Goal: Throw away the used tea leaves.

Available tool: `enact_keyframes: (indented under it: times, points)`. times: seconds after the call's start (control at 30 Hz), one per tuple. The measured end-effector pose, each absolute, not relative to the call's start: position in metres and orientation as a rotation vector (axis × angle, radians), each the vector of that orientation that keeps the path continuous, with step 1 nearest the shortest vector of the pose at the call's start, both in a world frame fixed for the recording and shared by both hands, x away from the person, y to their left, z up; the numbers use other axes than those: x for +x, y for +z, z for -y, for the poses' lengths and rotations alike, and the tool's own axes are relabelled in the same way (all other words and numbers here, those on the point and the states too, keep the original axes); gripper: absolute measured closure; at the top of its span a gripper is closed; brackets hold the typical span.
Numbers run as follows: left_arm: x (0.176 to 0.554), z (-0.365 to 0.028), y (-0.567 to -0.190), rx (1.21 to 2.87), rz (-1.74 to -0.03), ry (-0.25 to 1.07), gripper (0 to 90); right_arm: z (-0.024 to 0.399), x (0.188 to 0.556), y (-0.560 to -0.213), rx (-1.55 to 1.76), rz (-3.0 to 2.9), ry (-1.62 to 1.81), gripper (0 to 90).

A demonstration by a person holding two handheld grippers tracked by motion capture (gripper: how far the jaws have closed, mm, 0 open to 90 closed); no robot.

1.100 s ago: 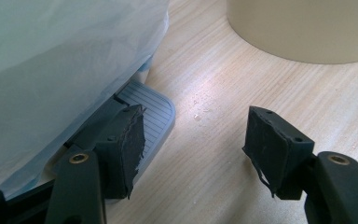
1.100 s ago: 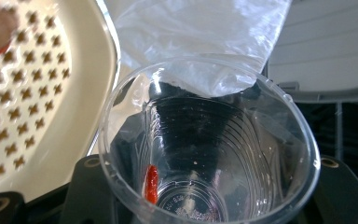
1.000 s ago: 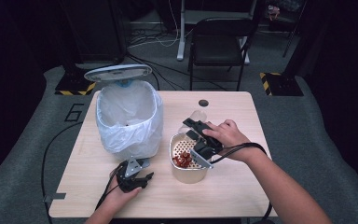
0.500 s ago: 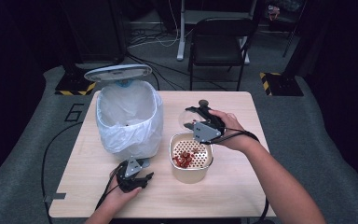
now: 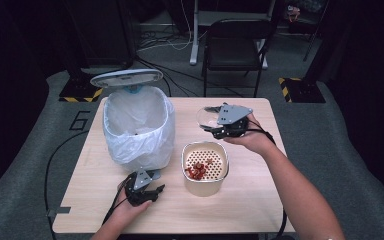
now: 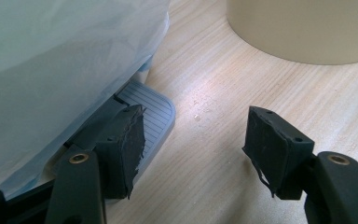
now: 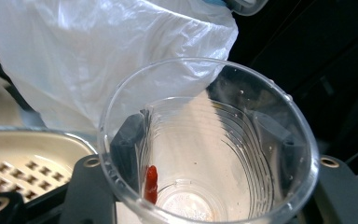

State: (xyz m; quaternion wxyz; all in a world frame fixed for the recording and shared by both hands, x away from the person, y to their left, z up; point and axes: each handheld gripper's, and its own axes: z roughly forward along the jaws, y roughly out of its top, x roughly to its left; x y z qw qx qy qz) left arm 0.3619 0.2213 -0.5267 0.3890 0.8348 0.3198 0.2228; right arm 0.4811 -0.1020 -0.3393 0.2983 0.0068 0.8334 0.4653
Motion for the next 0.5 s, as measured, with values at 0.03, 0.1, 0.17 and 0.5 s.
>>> enact_keyframes:
  times: [0.03,0.1,0.17,0.5]
  points:
    - [0.3619,-0.2212,-0.5268,2.122,-0.814,0.567,37.6,0.1032,0.4828,-0.3390,0.040,-2.229,1.260,42.3]
    - [0.3619,-0.2212,-0.5268,2.121,-0.816,0.565,37.6,0.1051,0.4854,-0.3384,0.084,-2.261,1.310,42.3]
    - [0.3613,-0.2205,-0.5274,2.109,-0.829,0.549,37.6,0.1066,0.4873,-0.3374,0.121,-2.286,1.362,42.3]
    - [0.3613,-0.2205,-0.5274,2.110,-0.828,0.550,37.6,0.1083,0.4924,-0.3353,0.284,-2.429,1.468,42.3]
